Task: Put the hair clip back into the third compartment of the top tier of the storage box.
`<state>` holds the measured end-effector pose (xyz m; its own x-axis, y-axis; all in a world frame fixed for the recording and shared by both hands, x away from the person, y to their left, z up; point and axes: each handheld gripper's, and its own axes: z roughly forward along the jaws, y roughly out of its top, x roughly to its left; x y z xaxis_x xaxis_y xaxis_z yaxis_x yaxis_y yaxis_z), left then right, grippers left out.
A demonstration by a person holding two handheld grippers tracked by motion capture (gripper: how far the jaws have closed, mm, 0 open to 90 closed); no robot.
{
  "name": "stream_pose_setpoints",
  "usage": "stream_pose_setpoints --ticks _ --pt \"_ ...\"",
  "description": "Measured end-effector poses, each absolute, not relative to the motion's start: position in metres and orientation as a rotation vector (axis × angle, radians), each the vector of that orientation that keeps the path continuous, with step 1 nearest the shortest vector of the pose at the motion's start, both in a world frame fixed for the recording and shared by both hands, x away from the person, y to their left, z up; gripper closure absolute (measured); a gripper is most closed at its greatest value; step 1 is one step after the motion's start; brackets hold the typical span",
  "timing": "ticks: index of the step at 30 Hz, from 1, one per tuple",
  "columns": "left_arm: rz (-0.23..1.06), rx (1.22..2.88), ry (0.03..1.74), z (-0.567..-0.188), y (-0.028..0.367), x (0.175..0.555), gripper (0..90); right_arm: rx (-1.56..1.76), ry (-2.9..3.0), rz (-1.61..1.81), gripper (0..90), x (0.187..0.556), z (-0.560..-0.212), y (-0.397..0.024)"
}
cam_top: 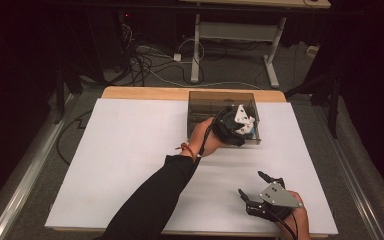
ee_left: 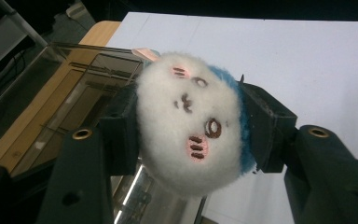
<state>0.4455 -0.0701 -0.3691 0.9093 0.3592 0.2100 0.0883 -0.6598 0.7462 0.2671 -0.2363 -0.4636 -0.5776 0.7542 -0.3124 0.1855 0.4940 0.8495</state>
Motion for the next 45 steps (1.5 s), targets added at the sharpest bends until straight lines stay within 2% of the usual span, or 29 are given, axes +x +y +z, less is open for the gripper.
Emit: stream_pose_setpoints --ticks 2,3,9,14,24,27,30,33,35,36,41,42,43,45 --pt "0.430 2.234 0.347 -0.372 -0.074 0.445 42.3 0.768 2.047 1.050 19.7 0.267 -0.464 -0.236" --pt "0.451 2.283 0.327 -0.371 -0.075 0.448 42.2 0.766 2.047 1.049 19.7 0.267 -0.464 -0.236" --pt "0.469 2.290 0.358 -0.374 -0.080 0.453 41.2 0.765 2.048 1.047 19.7 0.267 -0.464 -0.236" --pt "0.486 2.293 0.390 -0.380 -0.083 0.456 35.2 0.765 2.053 1.044 19.7 0.267 -0.464 -0.235" --pt "0.431 2.230 0.437 -0.377 -0.075 0.456 32.3 0.758 2.058 1.035 19.7 0.267 -0.465 -0.235" --pt "0.397 2.185 0.451 -0.375 -0.068 0.452 40.3 0.757 2.058 1.038 19.7 0.267 -0.465 -0.235" --pt "0.406 2.179 0.458 -0.374 -0.061 0.449 55.1 0.760 2.060 1.037 19.7 0.267 -0.465 -0.234" --pt "0.389 2.182 0.469 -0.377 -0.055 0.450 63.7 0.760 2.059 1.037 19.7 0.267 -0.465 -0.234" --pt "0.389 2.189 0.470 -0.379 -0.055 0.451 63.8 0.763 2.060 1.038 19.7 0.267 -0.465 -0.234" --pt "0.401 2.242 0.437 -0.378 -0.051 0.454 63.7 0.762 2.062 1.036 19.7 0.266 -0.465 -0.233" --pt "0.434 2.243 0.426 -0.380 -0.057 0.453 63.6 0.757 2.060 1.037 19.7 0.267 -0.465 -0.233" --pt "0.443 2.179 0.468 -0.384 -0.063 0.451 63.5 0.758 2.061 1.037 19.7 0.267 -0.465 -0.234" --pt "0.462 2.232 0.433 -0.382 -0.061 0.452 63.5 0.758 2.061 1.035 19.7 0.267 -0.465 -0.234" --pt "0.463 2.231 0.435 -0.384 -0.062 0.452 63.5 0.757 2.062 1.035 19.7 0.267 -0.466 -0.233"
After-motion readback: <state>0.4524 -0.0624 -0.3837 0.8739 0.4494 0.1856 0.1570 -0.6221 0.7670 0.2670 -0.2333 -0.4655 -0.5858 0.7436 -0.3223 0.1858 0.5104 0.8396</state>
